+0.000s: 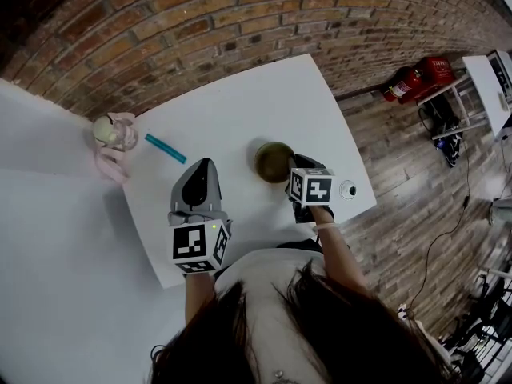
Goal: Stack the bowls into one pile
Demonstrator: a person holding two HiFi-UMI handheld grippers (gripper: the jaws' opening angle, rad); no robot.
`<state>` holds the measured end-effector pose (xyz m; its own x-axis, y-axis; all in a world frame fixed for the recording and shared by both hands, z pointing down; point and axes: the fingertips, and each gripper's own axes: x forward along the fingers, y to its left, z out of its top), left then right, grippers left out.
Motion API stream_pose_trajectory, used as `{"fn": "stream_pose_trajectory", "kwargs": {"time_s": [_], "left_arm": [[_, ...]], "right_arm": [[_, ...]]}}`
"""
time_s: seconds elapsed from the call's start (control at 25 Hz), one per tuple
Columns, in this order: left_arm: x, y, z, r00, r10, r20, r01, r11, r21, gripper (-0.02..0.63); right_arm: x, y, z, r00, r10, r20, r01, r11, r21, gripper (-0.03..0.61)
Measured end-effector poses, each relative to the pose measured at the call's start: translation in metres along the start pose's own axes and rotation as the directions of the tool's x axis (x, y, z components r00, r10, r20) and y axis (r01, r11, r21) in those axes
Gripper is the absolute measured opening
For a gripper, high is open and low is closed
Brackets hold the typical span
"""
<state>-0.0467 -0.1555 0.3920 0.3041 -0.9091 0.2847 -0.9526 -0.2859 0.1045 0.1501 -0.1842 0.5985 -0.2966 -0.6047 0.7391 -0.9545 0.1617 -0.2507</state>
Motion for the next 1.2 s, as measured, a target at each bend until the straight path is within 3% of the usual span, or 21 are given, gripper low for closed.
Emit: {"fn": "stream_pose_trajectory", "kwargs": {"time_s": [0.8, 1.2], "left_arm": [[0.003, 0.008, -0.002, 1.000, 0.005, -0.002, -0.005, 1.000, -0.009, 0.000], [-0.007, 0.010, 0.002, 1.000, 0.009, 0.018, -0.009, 1.000, -0.007, 0.000]], "right_arm": [[0.003, 0.000, 0.001, 0.998, -0.054, -0.010, 0.053, 0.993, -0.104, 0.071], [-0.006, 0.000, 0.006, 0.997, -0.067, 0.033, 0.070, 0.993, -0.092, 0.077]]}}
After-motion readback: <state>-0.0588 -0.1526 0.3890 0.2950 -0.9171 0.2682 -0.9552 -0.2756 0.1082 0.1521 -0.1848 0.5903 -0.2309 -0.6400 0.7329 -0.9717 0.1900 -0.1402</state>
